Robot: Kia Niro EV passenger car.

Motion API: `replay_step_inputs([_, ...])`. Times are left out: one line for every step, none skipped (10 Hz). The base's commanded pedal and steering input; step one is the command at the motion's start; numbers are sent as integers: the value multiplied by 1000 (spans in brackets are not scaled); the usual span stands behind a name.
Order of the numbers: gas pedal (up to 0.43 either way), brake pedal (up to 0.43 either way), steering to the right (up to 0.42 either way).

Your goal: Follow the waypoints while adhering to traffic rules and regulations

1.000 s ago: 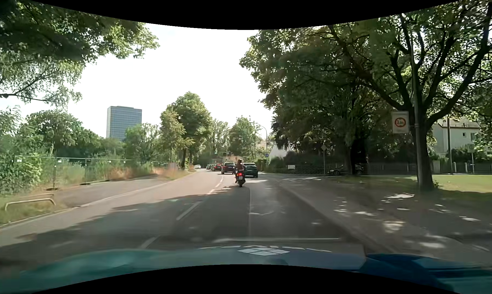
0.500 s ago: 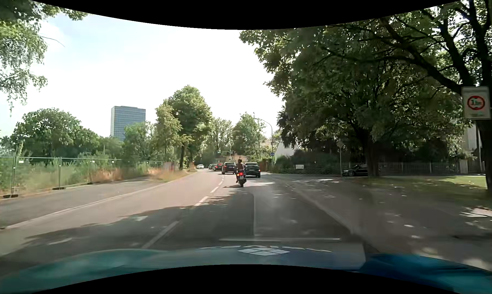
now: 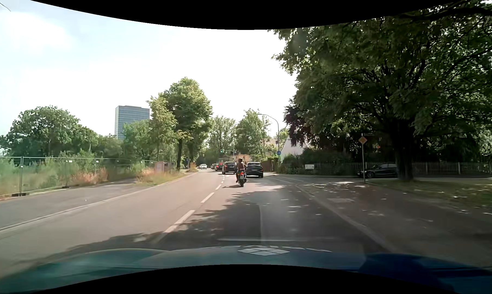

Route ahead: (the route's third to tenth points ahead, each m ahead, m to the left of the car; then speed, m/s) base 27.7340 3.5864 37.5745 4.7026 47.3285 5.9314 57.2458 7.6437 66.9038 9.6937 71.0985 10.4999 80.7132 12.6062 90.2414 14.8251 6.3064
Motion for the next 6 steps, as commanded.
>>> replay_step_inputs([0,0,-25])
replay_step_inputs([0,0,-25])
replay_step_inputs([0,0,-25])
replay_step_inputs([0,0,-24])
replay_step_inputs([0,0,-25])
replay_step_inputs([0,0,-25])
